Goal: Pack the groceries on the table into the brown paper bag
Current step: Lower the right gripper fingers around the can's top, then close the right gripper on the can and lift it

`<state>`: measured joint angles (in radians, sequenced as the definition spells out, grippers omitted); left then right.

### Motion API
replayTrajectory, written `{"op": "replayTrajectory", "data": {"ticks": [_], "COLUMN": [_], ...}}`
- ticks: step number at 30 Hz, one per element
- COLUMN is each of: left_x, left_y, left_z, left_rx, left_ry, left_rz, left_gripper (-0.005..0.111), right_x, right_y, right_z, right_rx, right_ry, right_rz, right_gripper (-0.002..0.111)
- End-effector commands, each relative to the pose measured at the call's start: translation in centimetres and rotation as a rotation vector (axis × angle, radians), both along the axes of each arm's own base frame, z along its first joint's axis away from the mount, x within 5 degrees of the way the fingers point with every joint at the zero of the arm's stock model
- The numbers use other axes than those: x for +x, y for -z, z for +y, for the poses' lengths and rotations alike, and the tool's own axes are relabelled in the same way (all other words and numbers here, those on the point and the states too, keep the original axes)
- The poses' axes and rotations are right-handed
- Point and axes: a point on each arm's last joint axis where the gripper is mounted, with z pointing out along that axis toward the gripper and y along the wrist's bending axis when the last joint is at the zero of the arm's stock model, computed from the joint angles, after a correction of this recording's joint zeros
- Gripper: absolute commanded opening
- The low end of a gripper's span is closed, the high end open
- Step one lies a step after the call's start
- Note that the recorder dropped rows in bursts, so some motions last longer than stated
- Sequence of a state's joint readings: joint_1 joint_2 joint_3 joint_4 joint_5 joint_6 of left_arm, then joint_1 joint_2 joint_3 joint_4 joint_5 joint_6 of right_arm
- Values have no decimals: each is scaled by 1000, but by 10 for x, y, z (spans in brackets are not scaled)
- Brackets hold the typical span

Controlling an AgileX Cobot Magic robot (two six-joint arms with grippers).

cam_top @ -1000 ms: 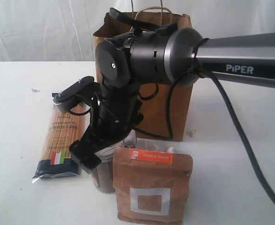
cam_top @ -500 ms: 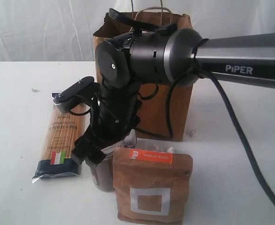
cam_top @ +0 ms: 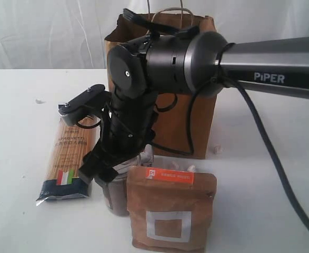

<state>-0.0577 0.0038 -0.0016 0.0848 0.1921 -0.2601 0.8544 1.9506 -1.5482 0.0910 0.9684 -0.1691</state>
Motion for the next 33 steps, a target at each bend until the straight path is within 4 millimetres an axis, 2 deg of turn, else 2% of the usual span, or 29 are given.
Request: {"op": "replayTrajectory", "data": {"ticks": [1, 3, 7, 10, 13, 16, 18, 21, 24, 27, 31, 33], "left_x": [0, 0, 0, 0, 0, 0, 0, 0, 0, 0, 0, 0], "left_y": [0, 0, 0, 0, 0, 0, 0, 0, 0, 0, 0, 0], "left_z": [0, 0, 0, 0, 0, 0, 0, 0, 0, 0, 0, 0], "left_rx": [0, 0, 0, 0, 0, 0, 0, 0, 0, 0, 0, 0], "left_ry": [6, 6, 6, 6, 6, 6, 6, 6, 6, 6, 6, 6], "left_rz": [-7, -7, -7, -7, -7, -7, -7, -7, -7, -7, -7, -7], "left_gripper": [0, 0, 0, 0, 0, 0, 0, 0, 0, 0, 0, 0], "right_x": [0, 0, 0, -1, -2, -6, -8, -8, -15, -30, -43, -46], "right_y": [2, 2, 2, -1, -14, -49, -59, -61, -69, -97, -142, -154], "right_z": [-4, -4, -4, -4, -5, -8, -10, -10, -5, -5, -23, -33], "right_rx": [-33, -33, -23, -28, -33, 42, 77, 86, 167, 300, 379, 373], "right_ry": [-6, 0, 41, 41, 37, 37, 39, 40, 50, -20, -43, -45], "right_rz": [19, 20, 27, 37, 50, -1, -31, -35, 36, 79, -44, -104], "right_gripper": [34, 20, 0, 0, 0, 0, 0, 0, 0, 0, 0, 0]}}
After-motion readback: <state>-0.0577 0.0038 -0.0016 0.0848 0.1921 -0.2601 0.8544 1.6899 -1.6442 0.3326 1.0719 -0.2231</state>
